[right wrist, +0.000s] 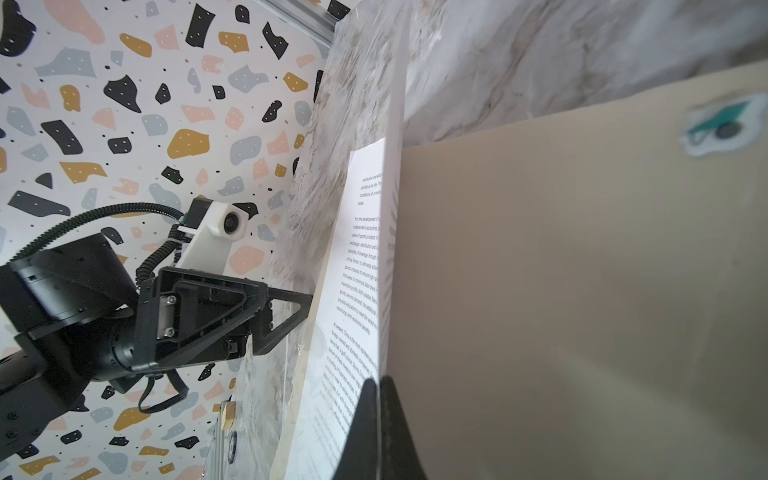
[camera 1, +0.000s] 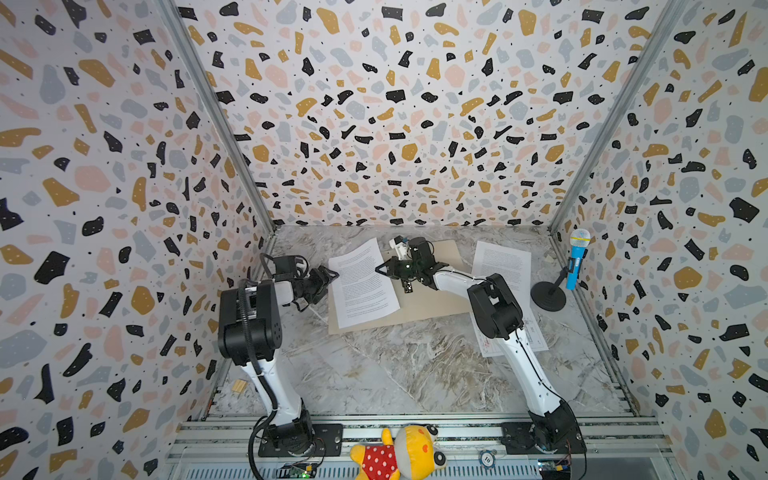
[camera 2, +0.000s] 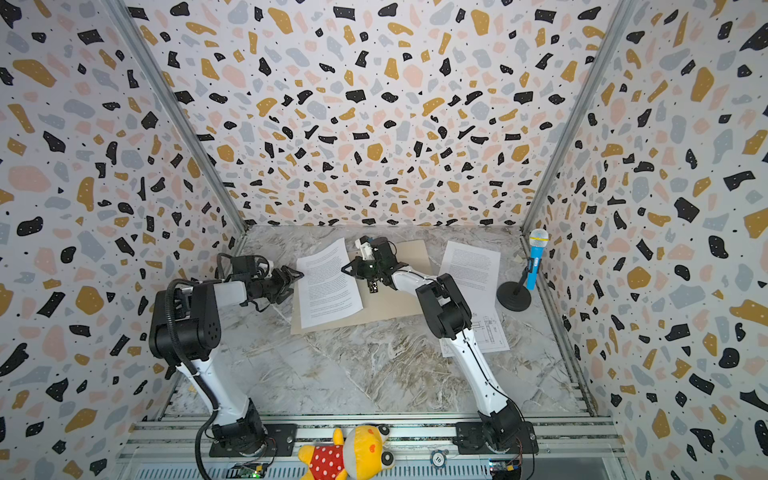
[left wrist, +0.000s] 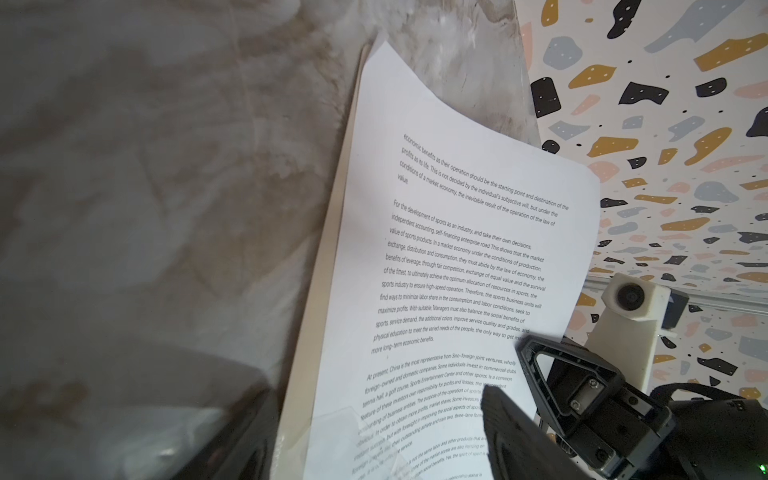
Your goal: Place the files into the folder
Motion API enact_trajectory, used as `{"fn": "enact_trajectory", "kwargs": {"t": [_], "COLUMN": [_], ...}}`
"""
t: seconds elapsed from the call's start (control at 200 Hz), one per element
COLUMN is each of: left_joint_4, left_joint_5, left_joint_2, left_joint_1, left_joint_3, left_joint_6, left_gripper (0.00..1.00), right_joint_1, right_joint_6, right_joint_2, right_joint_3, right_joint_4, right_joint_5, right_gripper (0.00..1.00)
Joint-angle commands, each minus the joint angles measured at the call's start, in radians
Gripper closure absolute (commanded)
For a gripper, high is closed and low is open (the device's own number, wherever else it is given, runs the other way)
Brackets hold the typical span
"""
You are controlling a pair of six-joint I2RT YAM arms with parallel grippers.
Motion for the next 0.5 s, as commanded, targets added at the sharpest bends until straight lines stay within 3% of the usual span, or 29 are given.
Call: {"fn": "enact_trajectory", "kwargs": {"t": [0.0, 0.496], "left_joint_4": [-0.007, -0.003], "left_joint_5": [0.018, 0.019], "left_joint_2": [0.0, 0.0], "left_joint_1": [-0.001, -0.001], "left_joint_3": [-0.018, -0.018], "left_joint_6": [-0.001, -0.005], "left_gripper": [0.21, 0.21], "right_joint_1": [-0.003, -0.029], "right_joint_6": [-0.031, -0.07], "right_joint_2": [-0.047, -0.044], "right_joint_3": [0.04, -0.004], "right_joint_4": [-0.025, 0.007], "right_joint_5": [-0.02, -0.073], "right_gripper": [1.0, 1.0]}}
